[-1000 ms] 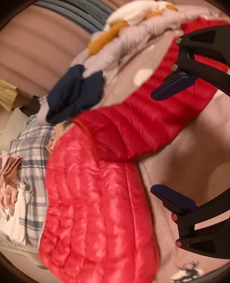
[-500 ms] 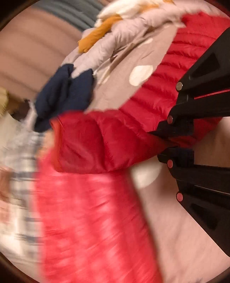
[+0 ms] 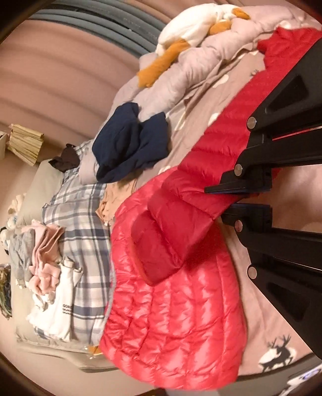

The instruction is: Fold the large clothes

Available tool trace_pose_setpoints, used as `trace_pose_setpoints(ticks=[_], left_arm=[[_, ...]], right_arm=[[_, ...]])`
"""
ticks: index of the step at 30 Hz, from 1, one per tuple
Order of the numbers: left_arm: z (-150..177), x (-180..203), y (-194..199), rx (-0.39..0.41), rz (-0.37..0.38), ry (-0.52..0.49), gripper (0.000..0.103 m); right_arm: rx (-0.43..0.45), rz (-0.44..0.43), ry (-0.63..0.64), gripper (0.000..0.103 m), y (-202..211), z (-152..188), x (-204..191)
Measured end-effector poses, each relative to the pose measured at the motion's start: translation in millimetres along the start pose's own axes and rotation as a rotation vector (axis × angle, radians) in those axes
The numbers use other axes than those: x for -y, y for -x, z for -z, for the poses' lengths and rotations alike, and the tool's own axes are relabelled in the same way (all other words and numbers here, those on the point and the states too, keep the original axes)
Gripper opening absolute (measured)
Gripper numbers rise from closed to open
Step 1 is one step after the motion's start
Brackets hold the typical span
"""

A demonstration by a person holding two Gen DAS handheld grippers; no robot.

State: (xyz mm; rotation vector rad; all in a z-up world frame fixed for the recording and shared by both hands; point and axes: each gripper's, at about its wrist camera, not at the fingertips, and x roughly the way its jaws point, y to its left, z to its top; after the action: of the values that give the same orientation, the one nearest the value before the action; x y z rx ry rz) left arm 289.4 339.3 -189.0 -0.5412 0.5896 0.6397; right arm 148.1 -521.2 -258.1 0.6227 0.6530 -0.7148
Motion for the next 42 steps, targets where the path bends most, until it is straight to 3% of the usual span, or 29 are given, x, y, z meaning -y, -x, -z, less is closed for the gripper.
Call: trace_pose_setpoints(ticks=[7,13,16,18,19,20,21,22,25,33,42], left_arm=[[4,1,7,0.007,0.000,-0.046,0.006],[9,14,1,0.009,-0.069,-0.113,0.006],[12,23,-2,0.025,-0.102,-0.149,0.006],[14,28,-6,0.025,-0.119,-0.164,0.006],[15,30,-8,0.024,-0.128,-0.166,0.006],[16,32,-9,0.026,-0.134,-0.165,0.006],[18,34,-8,0.038,-0.157,-0.167,0.006],[19,36,-7,0.053,-0.183,-0.171,0.006],[20,40,2,0.089,-0.232,-0.191,0.006],[15,23,36,0.055,-0.125,-0.138,0.006],[17,10,65,0.062,-0.094,-0.163,0.006]], right_arm=[[-0.058,-0.122,-0.121,0.102,-7,-5,20],[-0.110,-0.262,-0.317,0.101,-54,-15,27],[-0.147,-0.274,-0.351,0.101,-83,-18,22],[-0.120,-0.268,-0.354,0.100,-90,-20,16],[-0.089,-0.268,-0.341,0.087,-89,-22,11],[-0.080,-0.260,-0.329,0.043,-89,-24,6],[-0.096,-0.230,-0.320,0.014,-91,-24,2],[-0.111,-0.215,-0.312,0.008,-94,-26,1],[-0.069,-0.170,-0.239,0.007,-78,-29,-2],[0.014,-0.125,-0.154,0.006,-7,-50,14],[0.100,-0.012,-0.045,0.006,45,-66,28]])
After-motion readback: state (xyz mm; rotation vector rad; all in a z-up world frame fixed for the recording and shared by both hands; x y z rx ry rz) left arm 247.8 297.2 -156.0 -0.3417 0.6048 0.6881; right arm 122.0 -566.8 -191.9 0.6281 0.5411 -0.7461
